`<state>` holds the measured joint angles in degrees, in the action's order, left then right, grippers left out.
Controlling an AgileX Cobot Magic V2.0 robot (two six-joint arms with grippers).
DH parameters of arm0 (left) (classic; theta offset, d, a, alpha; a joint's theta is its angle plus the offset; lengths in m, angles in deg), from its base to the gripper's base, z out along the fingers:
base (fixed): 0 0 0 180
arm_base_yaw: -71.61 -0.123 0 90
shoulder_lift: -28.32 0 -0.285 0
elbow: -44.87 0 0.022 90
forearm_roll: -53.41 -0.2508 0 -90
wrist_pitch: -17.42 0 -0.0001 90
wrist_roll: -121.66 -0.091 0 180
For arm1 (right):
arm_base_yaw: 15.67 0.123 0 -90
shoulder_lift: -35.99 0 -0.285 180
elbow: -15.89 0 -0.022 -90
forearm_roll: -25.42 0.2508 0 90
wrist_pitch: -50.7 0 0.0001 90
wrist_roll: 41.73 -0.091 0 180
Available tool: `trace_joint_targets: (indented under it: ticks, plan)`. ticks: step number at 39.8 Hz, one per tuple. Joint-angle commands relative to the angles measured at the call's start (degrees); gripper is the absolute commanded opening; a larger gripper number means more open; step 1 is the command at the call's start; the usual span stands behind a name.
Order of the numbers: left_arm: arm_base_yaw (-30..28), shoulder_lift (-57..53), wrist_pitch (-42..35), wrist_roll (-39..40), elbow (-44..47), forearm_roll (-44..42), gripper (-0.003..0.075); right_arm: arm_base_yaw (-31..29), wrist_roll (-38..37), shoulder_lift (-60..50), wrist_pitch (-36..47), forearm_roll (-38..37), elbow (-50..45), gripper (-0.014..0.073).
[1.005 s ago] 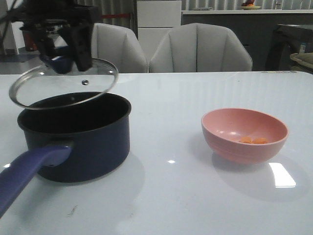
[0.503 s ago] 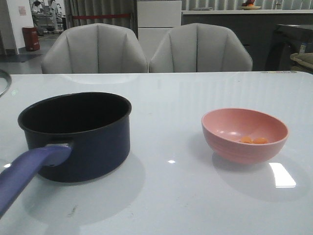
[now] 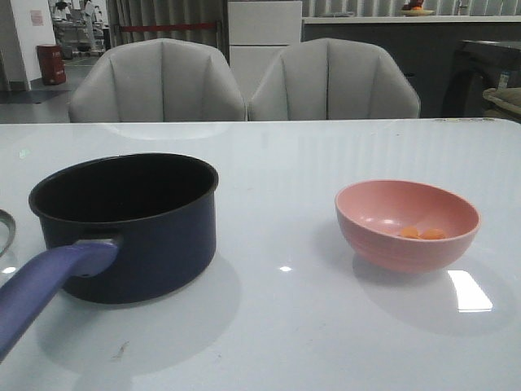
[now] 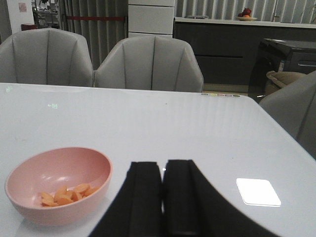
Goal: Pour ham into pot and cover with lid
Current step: 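Hold the lid aside beside the saucepan with the left gripper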
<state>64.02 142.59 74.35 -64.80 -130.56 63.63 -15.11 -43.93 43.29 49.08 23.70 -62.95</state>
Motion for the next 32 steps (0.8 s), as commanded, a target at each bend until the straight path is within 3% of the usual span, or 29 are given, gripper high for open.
trace_joint_targets:
  ticks: [1,10,21,32]
  plan:
    - [0.6,-1.5,-0.9,0.0,-1.3,1.2,0.0341,-0.3,0.0,-1.2,4.4,-0.6,-0.5,0.0158]
    - [0.6,-0.5,-0.2,0.0,-1.5,0.0,0.0596,-0.3,0.0,-1.2,4.4,-0.6,-0.5,0.0158]
    - [1.5,-3.6,4.2,-0.4,-6.6,0.2,0.0607,-0.3,0.0,-1.2,4.4,-0.6,-0.5,0.0158]
    - [1.7,-18.2,-3.8,-0.4,-1.9,0.1,0.0606,-0.3,0.0,-1.2,4.4,-0.6,-0.5,0.0158]
